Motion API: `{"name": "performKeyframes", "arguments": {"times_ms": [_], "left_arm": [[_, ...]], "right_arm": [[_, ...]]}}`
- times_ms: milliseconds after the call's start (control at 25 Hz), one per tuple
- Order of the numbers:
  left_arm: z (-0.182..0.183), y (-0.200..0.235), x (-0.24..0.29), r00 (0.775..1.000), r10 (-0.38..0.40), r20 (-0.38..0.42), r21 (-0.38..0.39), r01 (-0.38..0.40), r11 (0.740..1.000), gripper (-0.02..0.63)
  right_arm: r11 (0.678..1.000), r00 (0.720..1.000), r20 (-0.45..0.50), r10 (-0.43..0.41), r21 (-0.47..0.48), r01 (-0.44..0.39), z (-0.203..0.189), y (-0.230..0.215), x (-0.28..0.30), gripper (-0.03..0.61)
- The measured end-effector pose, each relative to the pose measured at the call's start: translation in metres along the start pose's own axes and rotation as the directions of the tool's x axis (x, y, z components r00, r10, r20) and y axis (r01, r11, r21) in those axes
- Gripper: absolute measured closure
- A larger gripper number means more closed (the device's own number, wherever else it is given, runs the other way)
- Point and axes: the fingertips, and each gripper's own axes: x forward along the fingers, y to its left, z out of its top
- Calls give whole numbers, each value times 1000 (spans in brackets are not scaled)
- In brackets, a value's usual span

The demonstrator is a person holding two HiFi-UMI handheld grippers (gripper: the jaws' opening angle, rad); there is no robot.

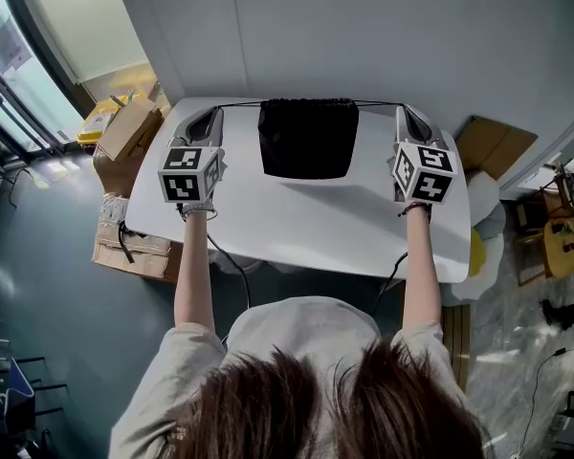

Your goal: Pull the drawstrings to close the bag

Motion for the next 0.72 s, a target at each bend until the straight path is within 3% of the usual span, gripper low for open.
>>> {"name": "performKeyframes", "arguments": {"times_ms": [720], "left_arm": [[4, 11, -2, 1000, 22, 19, -36, -22, 999, 615]], "right_arm": [[996, 994, 77, -72, 63, 67, 15, -7, -8, 563]]}}
